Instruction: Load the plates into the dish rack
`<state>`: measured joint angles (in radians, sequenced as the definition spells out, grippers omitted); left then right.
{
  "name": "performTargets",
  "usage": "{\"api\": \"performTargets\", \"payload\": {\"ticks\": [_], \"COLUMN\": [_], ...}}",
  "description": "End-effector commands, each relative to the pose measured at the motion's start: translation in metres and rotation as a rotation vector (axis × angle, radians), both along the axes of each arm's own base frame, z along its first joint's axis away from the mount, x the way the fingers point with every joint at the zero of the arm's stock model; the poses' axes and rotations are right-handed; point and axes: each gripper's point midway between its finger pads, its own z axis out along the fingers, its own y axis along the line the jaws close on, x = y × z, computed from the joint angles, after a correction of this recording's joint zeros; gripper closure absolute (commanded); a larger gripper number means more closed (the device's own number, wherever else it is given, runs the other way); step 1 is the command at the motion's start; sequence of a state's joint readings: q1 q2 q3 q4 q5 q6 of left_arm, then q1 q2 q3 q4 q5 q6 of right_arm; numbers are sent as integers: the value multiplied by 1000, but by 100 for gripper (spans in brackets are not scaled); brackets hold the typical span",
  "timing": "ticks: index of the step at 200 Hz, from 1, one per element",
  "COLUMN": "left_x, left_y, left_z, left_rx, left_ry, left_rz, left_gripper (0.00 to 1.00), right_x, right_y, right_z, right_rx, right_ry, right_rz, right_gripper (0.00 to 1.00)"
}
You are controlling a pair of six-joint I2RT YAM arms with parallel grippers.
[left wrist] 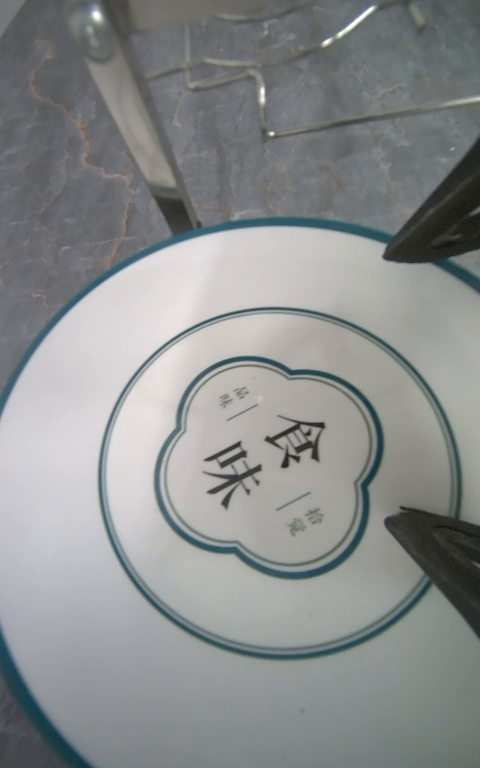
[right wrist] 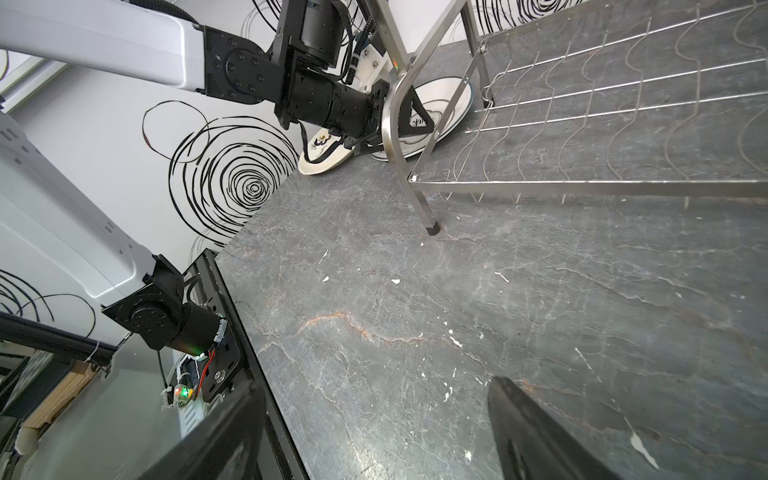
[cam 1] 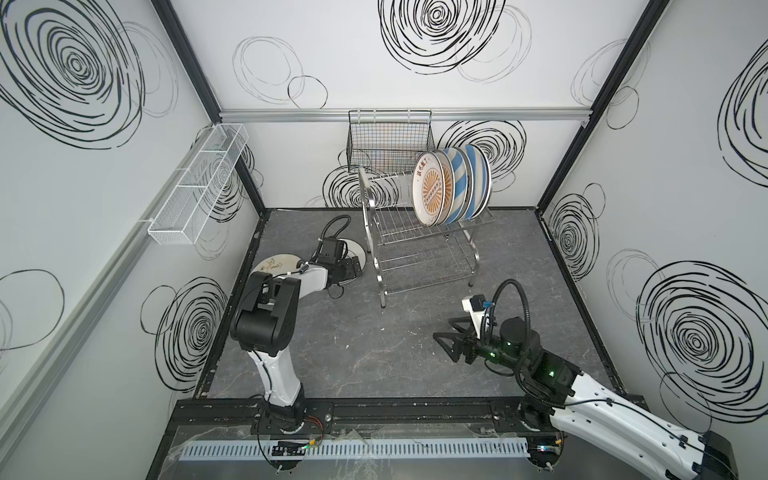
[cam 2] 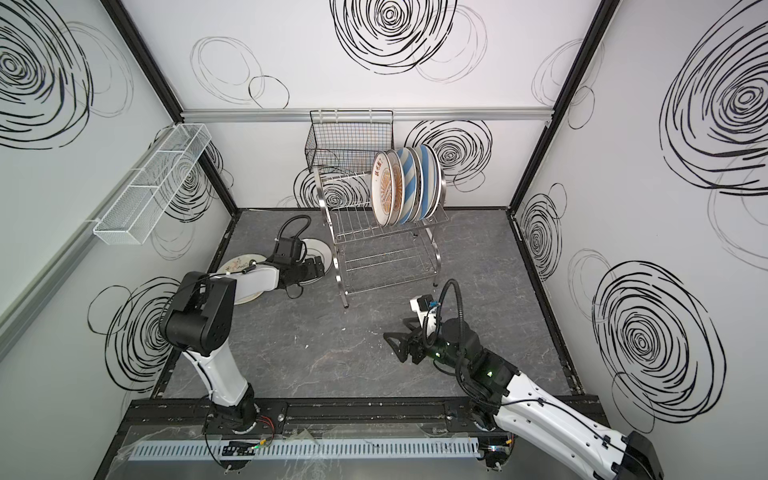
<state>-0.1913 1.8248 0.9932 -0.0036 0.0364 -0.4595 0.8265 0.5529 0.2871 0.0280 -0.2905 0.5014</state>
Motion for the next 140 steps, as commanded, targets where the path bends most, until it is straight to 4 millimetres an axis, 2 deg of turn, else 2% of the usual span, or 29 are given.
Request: {"api": "performTargets", "payload": {"ticks": [1,46,102,140], "left_x": [-43,-72,-126,-155], "left_y": [-10,-25,-46,-56], "left_z": [-25,-20,-27,-16], "left_rx": [-45,-80,-147,-207], "left_ry": [140,169,221,212], "left_rz": [-7,-43,-89,-93], "left_gripper": [4,4,4,4], "right_x": [2,1,0,-1], "right_y": [1,0,-2,-1], "right_z": [11,13,17,16], "right_rx": [17,13,32,32], "right_ry": [-25,-20,-27,-17], "right_rz": [-7,-6,-11,-5], "right_gripper": [12,12,12,11]}}
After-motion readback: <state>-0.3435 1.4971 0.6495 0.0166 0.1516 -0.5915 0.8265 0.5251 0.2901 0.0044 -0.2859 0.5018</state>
